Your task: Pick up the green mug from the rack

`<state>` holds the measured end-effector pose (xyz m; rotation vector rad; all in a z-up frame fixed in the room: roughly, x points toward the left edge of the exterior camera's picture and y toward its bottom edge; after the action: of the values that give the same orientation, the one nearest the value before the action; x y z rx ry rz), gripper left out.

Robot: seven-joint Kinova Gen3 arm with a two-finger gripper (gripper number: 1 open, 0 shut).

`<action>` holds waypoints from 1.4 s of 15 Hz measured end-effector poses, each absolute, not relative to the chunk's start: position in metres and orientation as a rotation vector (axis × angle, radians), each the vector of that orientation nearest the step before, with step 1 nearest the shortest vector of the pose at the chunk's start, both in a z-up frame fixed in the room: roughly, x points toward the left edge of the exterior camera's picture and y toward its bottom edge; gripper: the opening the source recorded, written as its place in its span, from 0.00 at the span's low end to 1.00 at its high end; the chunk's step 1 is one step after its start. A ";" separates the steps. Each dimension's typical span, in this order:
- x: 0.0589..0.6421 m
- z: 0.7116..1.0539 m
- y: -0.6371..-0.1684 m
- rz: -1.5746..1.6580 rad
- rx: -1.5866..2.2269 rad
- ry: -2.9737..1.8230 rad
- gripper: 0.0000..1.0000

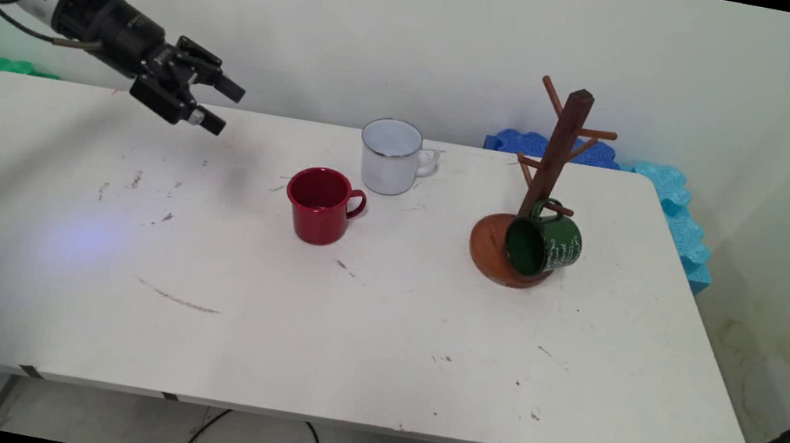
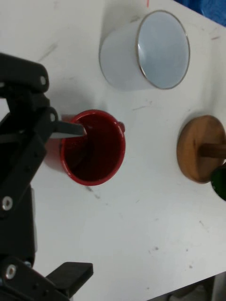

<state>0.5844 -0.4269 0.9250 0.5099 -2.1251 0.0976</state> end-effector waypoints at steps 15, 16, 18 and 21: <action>0.455 0.957 -0.413 0.065 0.774 -1.978 1.00; 0.445 0.955 -0.411 0.062 0.788 -1.976 1.00; 0.421 0.950 -0.408 0.053 0.815 -1.973 1.00; 0.391 0.943 -0.404 0.035 0.837 -1.970 1.00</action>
<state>0.3911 -0.4036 0.9426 0.8368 -1.9696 0.0347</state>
